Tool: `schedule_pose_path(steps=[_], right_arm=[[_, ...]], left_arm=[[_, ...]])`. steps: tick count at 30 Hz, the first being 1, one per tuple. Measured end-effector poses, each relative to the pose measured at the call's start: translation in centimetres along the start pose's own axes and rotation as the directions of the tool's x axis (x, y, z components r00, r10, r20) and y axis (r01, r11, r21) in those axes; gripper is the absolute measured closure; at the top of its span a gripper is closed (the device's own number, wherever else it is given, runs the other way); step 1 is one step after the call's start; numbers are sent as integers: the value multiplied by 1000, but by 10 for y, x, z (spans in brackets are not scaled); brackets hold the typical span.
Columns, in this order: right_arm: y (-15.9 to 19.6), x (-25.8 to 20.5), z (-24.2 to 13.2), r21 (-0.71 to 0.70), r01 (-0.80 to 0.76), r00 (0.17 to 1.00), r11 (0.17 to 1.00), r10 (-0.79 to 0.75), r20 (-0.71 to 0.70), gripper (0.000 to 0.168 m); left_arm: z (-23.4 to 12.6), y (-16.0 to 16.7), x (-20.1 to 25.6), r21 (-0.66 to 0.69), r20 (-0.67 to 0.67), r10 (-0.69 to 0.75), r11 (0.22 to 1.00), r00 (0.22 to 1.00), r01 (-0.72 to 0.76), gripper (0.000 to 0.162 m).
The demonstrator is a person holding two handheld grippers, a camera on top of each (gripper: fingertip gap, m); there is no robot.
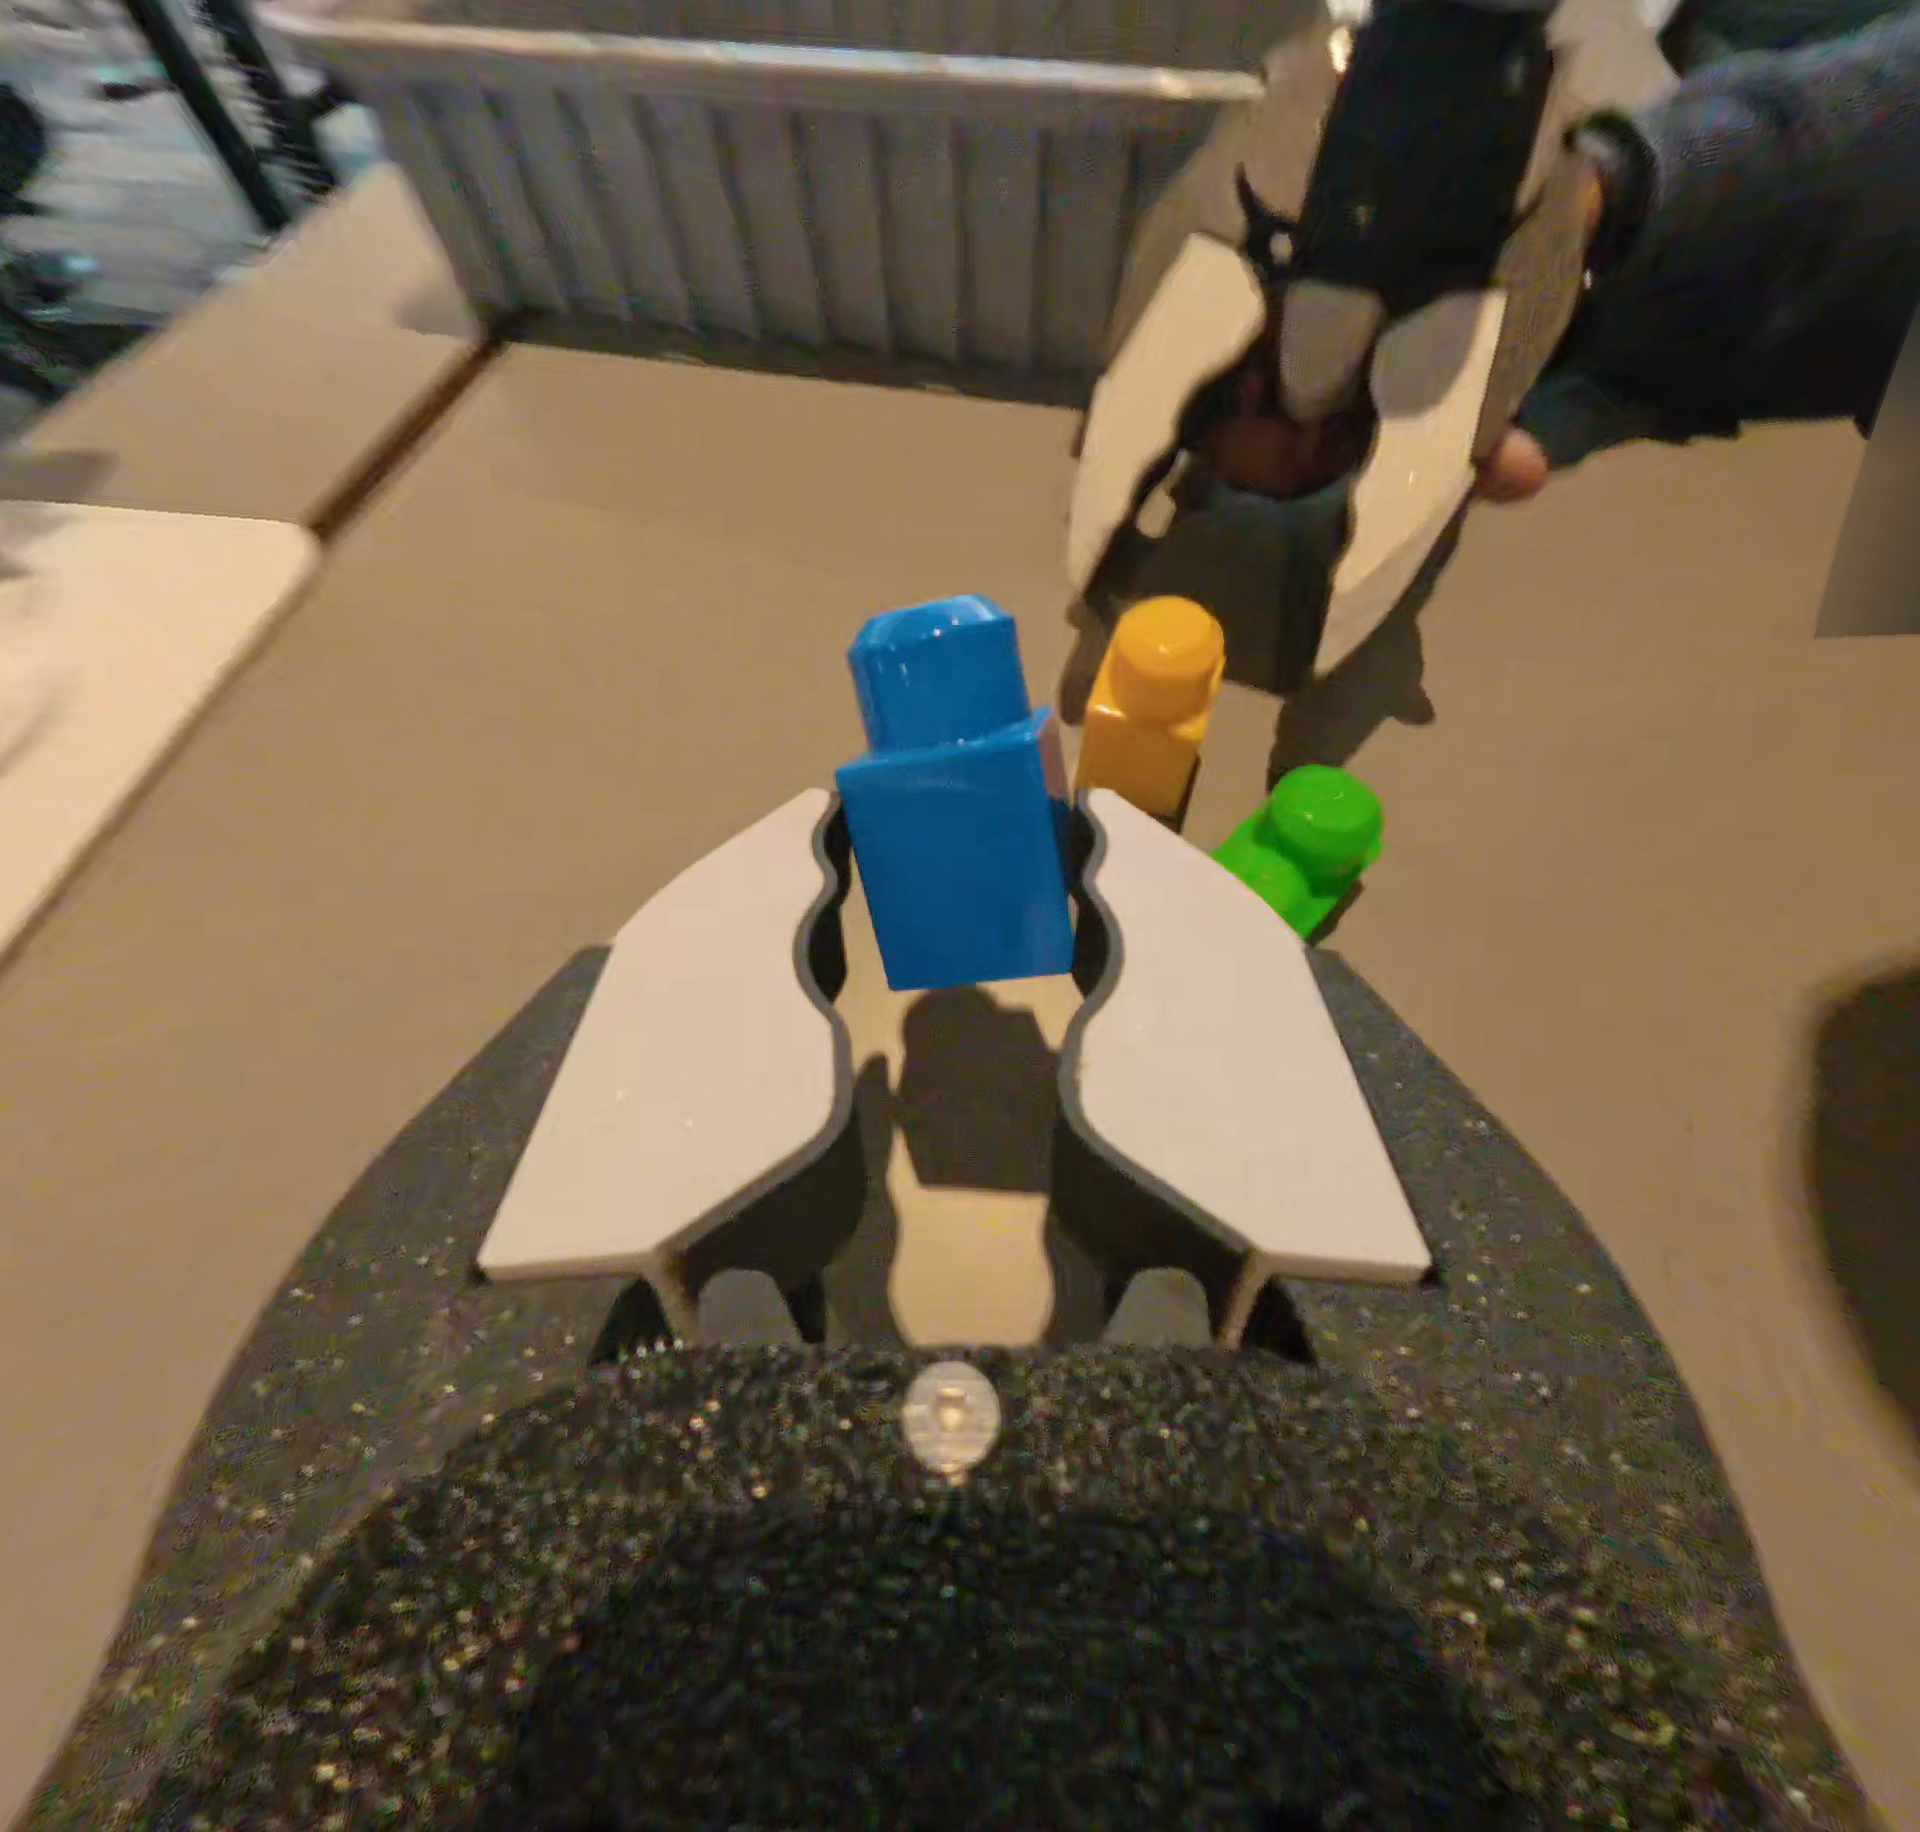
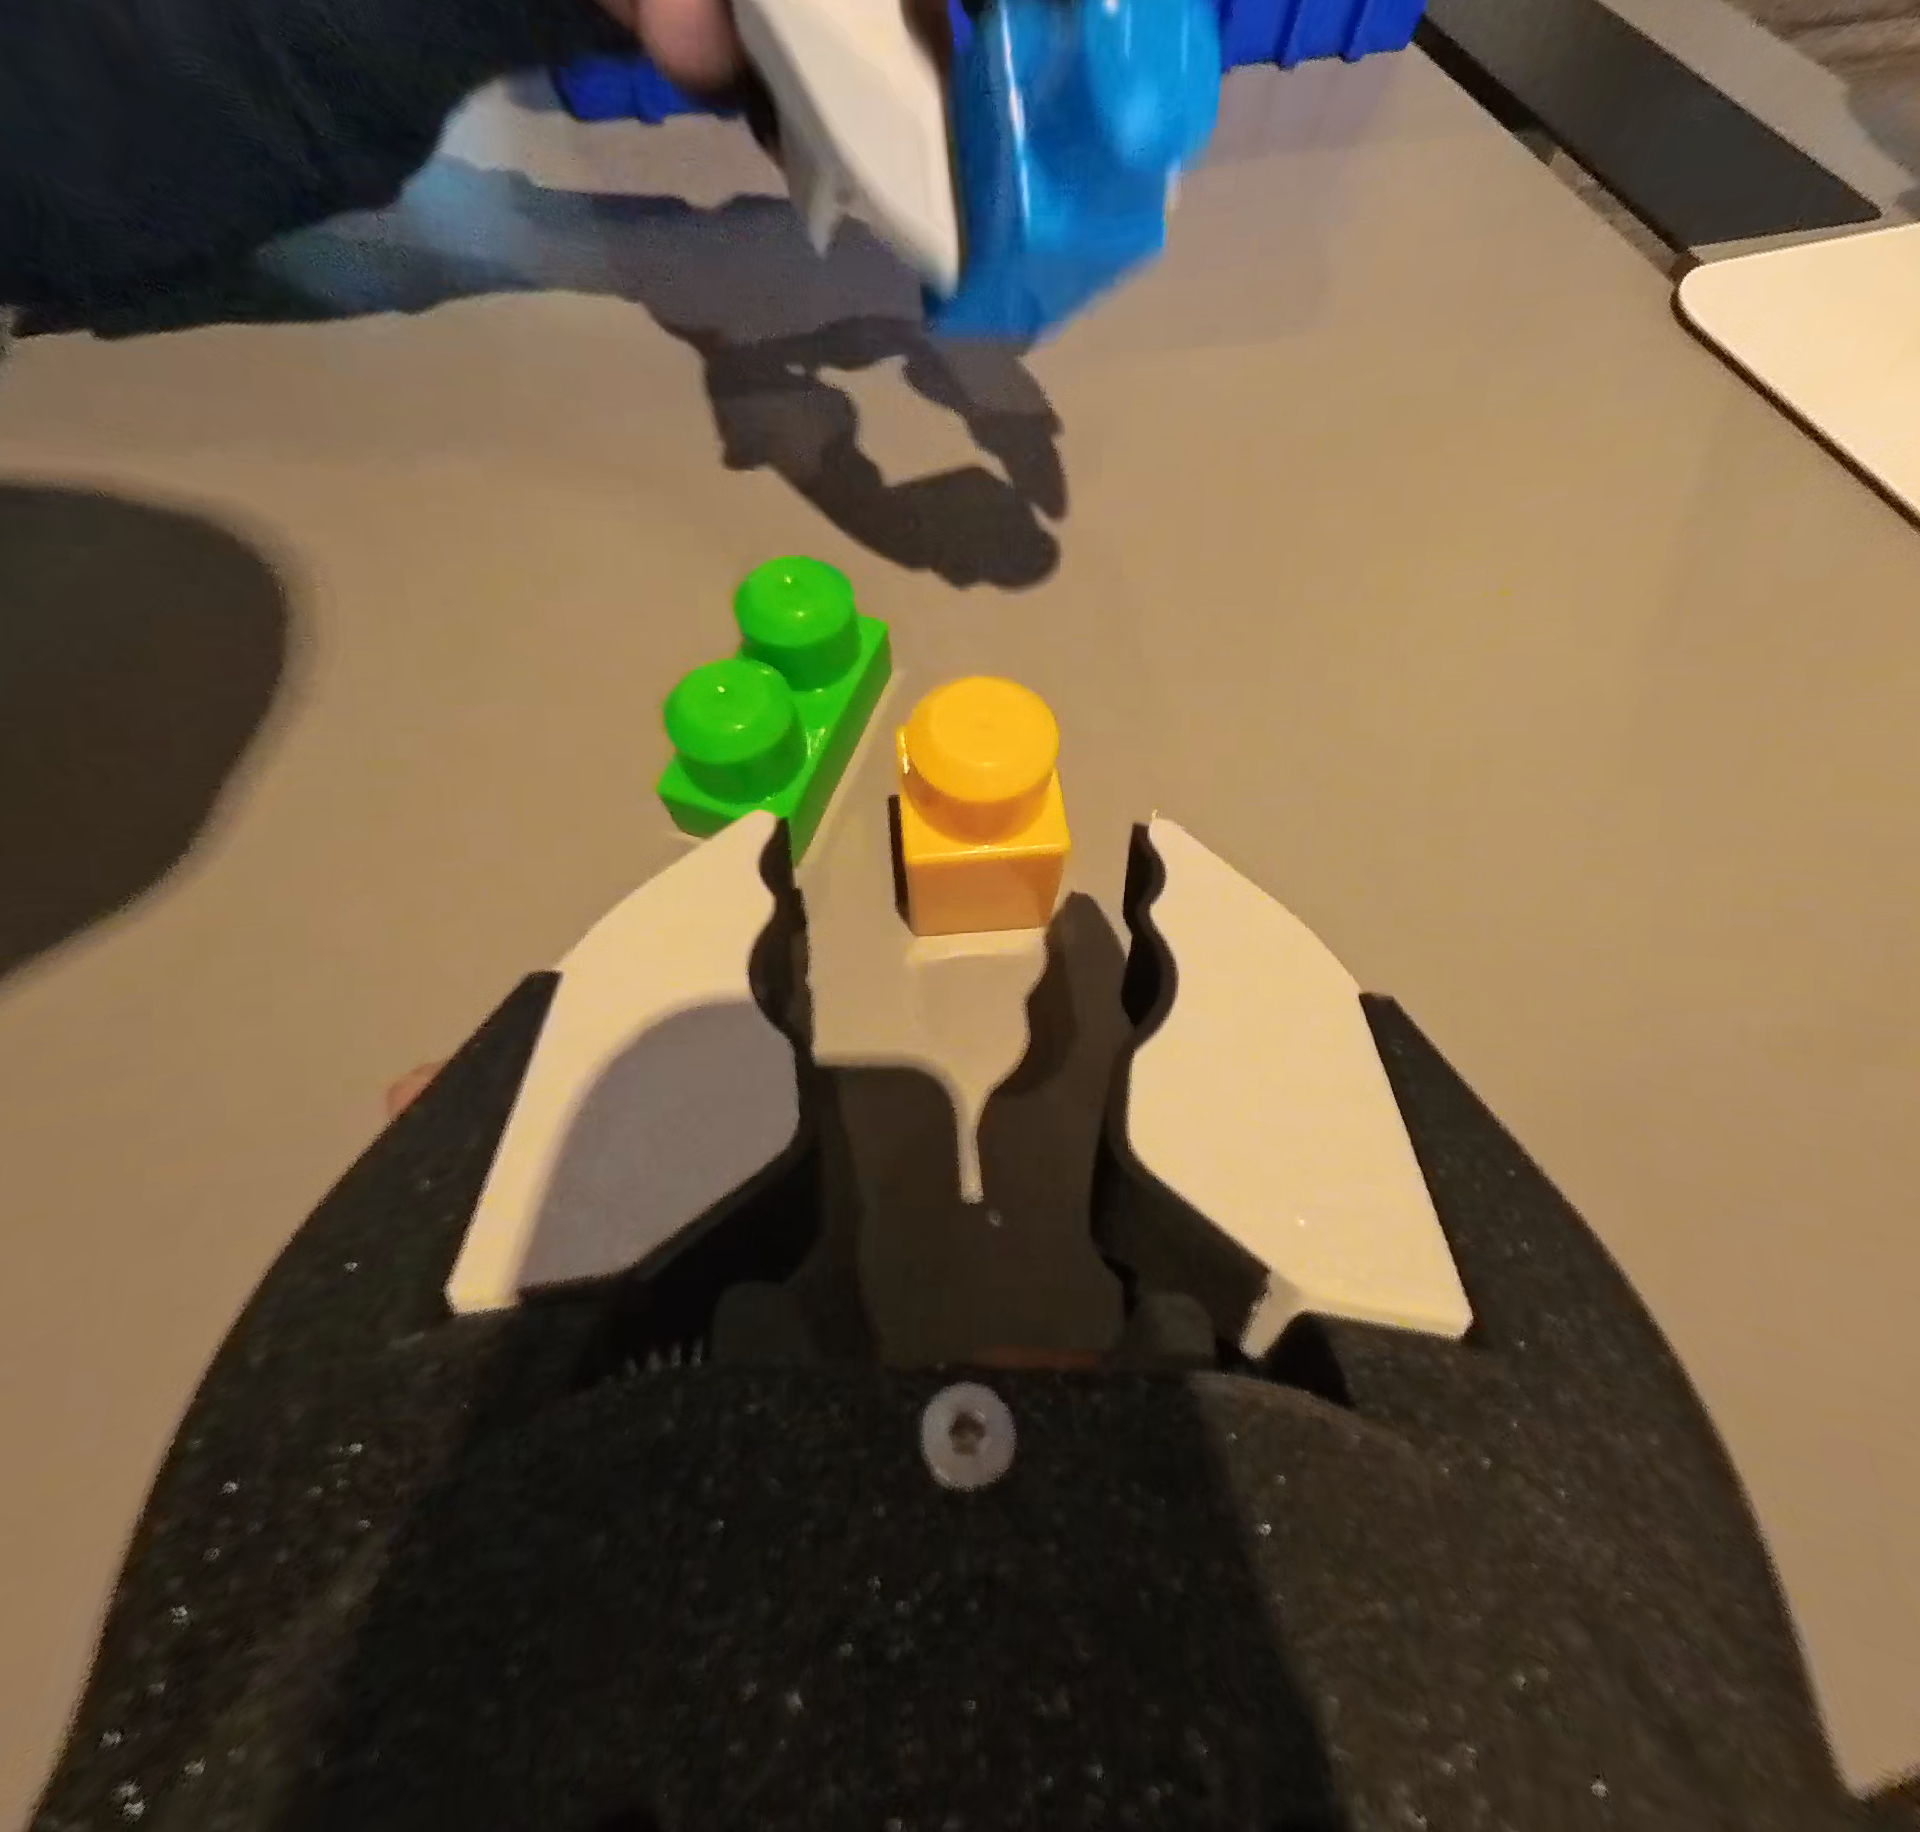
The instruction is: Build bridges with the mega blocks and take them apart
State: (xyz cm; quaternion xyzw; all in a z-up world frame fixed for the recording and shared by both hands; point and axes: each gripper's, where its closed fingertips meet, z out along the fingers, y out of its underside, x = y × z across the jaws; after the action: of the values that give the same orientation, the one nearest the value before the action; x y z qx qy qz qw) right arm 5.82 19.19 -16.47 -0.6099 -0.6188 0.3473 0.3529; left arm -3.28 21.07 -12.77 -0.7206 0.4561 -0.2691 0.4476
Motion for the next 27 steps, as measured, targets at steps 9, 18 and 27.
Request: schedule_pose_path(steps=[9,18,27], right_arm=[[15,12,23,-132,14,1000,991,-17,-20,132],[9,20,36,-141,-34,999,989,34,-2,132],[3,15,46,-144,-11,1000,990,14,25,132]], left_arm=[[45,28,8,-64,-224,32,997,974,-47,122],[51,42,14,-151,-223,73,983,972,-109,122],[48,67,16,-291,-198,87,946,976,-144,126]])
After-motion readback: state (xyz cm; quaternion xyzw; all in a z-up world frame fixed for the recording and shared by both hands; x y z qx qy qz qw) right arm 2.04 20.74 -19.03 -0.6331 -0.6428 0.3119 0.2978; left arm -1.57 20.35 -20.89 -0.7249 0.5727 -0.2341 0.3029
